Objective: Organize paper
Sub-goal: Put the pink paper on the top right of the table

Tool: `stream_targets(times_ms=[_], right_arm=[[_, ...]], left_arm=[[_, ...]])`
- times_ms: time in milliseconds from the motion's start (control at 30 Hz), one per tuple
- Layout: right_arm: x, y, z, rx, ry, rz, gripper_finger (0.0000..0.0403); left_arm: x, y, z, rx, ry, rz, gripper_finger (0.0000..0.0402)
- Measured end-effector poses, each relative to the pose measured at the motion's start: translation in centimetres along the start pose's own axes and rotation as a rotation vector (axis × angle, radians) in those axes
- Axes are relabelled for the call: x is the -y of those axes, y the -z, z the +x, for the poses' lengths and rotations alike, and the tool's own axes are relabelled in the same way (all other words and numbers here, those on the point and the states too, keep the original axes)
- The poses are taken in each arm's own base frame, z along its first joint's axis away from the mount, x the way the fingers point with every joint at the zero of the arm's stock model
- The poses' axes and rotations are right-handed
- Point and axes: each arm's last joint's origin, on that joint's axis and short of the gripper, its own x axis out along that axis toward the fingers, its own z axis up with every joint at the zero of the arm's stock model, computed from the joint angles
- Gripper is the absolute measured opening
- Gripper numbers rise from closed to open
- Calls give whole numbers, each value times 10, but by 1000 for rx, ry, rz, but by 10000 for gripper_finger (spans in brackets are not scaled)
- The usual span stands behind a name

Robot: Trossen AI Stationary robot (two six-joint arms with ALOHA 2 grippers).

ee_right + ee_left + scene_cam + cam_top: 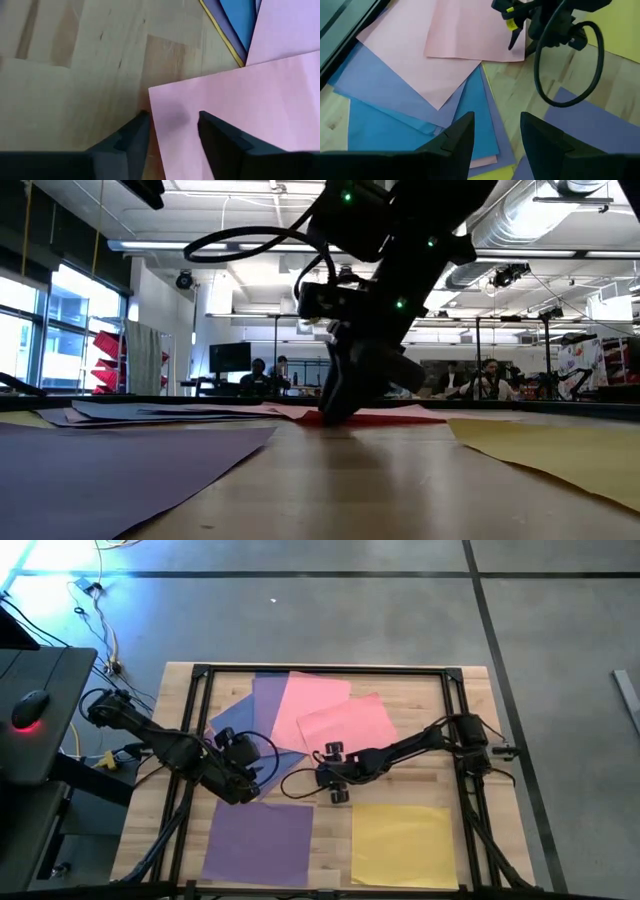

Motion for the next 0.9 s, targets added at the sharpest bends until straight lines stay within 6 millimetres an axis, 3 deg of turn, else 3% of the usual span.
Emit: stream_targets(times_ms=[200, 333, 467, 667, 900], right_arm=[[3, 0, 4, -6, -9, 56, 11], [6, -4, -14, -59, 62, 89, 1], [21, -13, -62, -37, 178, 223, 0], [52, 7, -111, -155, 306, 287, 0], [98, 33, -125, -286, 407, 405, 0]], left_arm=[[1, -1, 0, 9, 12, -11, 135], [1, -1, 0, 8, 12, -11, 135], [1, -2, 0, 15, 1, -13, 135], [0, -3, 0, 54, -30, -12, 135], [-1, -4, 1, 86, -63, 63, 135]])
